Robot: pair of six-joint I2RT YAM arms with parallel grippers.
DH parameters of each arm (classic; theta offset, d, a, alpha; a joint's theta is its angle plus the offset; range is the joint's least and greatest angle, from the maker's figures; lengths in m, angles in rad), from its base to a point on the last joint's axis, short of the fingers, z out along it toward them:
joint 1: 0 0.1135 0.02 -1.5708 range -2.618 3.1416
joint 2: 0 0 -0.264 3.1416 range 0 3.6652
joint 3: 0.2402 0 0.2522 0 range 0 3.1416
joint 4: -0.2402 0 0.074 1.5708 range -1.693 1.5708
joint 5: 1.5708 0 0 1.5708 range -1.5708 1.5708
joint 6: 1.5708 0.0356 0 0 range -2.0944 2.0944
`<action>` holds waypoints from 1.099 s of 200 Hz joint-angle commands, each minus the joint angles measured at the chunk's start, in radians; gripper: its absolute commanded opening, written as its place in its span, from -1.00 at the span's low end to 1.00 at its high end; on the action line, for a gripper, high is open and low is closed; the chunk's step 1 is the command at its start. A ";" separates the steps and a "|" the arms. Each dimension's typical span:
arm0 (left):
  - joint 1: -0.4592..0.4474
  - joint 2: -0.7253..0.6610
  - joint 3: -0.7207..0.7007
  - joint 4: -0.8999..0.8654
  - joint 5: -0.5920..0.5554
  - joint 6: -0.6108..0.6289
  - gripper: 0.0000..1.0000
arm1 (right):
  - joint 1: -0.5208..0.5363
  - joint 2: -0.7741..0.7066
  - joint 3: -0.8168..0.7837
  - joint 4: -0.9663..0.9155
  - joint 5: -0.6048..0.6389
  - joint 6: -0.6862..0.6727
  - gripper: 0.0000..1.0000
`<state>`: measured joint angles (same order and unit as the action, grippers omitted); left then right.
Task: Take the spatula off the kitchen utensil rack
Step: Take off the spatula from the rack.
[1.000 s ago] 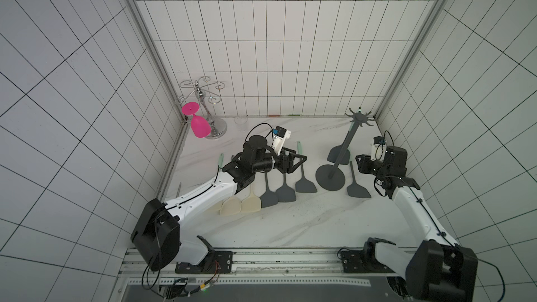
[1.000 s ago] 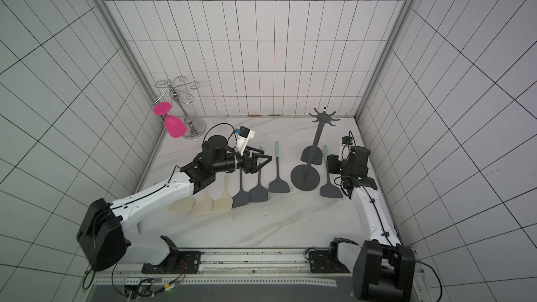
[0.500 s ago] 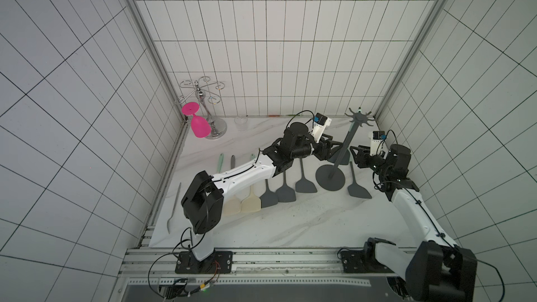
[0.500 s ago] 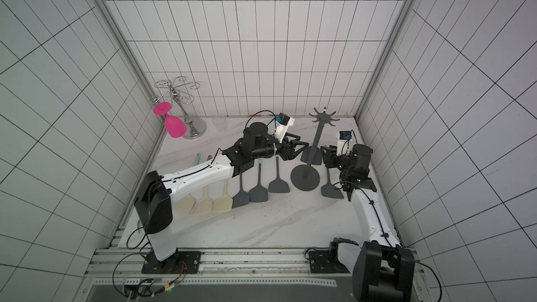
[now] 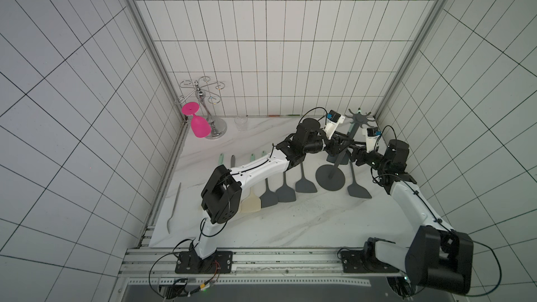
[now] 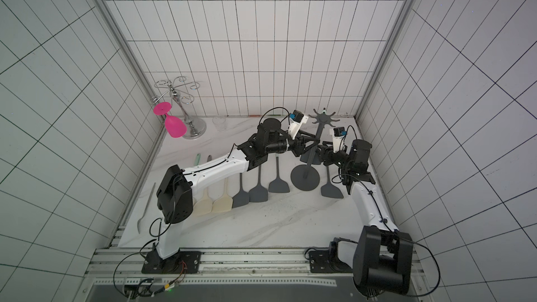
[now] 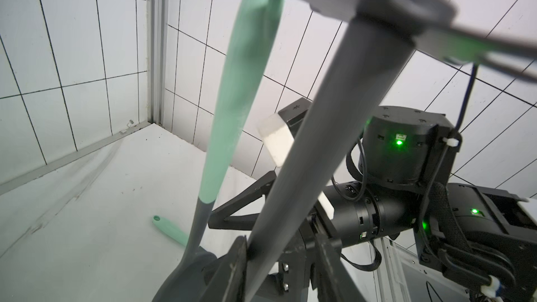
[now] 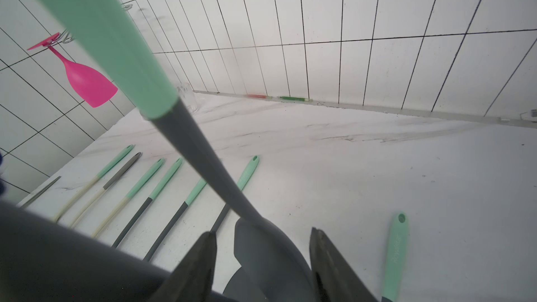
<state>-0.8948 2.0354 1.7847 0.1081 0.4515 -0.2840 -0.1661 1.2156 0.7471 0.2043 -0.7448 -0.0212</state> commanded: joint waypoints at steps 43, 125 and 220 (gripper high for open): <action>-0.007 0.085 0.109 -0.029 0.033 0.029 -0.19 | -0.001 0.070 0.106 0.027 -0.069 -0.051 0.16; -0.007 0.116 0.147 -0.063 0.028 0.059 -0.76 | -0.002 0.098 0.101 0.099 -0.060 -0.025 -0.69; -0.018 0.097 0.128 -0.108 -0.036 0.150 -1.00 | -0.002 -0.010 0.113 0.113 0.286 0.118 -1.00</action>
<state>-0.8951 2.1387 1.9152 0.0906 0.4191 -0.1230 -0.1696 1.2533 0.8165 0.3462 -0.5716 0.0643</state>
